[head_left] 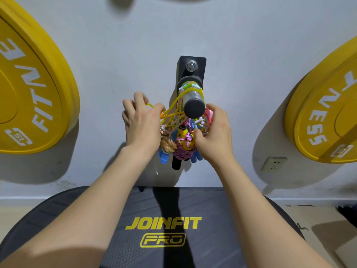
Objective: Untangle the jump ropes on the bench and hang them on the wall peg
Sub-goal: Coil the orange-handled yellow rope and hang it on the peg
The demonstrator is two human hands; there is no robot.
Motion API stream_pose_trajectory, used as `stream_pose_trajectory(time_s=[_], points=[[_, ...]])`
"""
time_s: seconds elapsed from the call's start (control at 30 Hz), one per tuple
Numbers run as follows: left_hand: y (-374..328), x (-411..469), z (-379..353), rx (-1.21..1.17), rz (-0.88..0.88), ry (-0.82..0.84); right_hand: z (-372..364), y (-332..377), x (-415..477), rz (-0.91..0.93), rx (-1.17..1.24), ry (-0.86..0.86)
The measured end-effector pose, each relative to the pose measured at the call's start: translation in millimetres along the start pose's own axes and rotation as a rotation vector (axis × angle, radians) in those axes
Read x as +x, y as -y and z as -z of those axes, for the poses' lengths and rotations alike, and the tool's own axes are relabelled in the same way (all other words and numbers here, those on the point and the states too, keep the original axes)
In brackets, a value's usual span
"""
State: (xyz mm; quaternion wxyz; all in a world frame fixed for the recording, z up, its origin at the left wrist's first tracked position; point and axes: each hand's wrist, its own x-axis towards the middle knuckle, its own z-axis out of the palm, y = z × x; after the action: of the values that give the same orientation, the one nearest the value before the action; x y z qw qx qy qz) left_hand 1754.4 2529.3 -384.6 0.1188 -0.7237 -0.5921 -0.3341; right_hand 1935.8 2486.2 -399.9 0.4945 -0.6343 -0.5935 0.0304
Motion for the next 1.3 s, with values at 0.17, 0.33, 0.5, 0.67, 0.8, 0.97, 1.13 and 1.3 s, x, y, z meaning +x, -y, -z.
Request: stream_pose_trajectory(time_s=[0.17, 0.33, 0.5, 0.67, 0.8, 0.97, 1.13, 1.3], points=[[5.7, -2.0, -27.1, -0.312, -0.097, 0.148, -5.9, -8.1, -11.3, 0.081, -0.057, -0.05], [-33.9, -21.8, -30.6, -0.737, -0.237, -0.02, -23.3, -11.7, -13.9, 0.194, -0.117, -0.048], [-28.9, -7.7, -42.3, -0.753, -0.161, 0.104, -33.8, -14.4, 3.1, 0.158, -0.28, -0.007], [-17.6, 18.0, -38.2, -0.675, -0.157, 0.191, -20.6, -23.3, 23.6, 0.151, -0.269, 0.093], [-12.6, 22.8, -30.9, -0.695, -0.191, 0.141, -2.3, -19.9, 29.9, 0.128, -0.082, 0.068], [-16.3, 24.7, -27.0, -0.743, -0.17, -0.112, 8.0, 12.7, 43.8, -0.007, 0.162, -0.138], [-20.4, 20.1, -29.5, -0.88, -0.112, -0.082, 2.3, 19.0, 58.7, -0.197, 0.191, -0.213], [-22.1, 22.4, -28.6, -0.801, -0.158, 0.002, -9.3, 15.0, 65.2, -0.274, 0.191, -0.28]])
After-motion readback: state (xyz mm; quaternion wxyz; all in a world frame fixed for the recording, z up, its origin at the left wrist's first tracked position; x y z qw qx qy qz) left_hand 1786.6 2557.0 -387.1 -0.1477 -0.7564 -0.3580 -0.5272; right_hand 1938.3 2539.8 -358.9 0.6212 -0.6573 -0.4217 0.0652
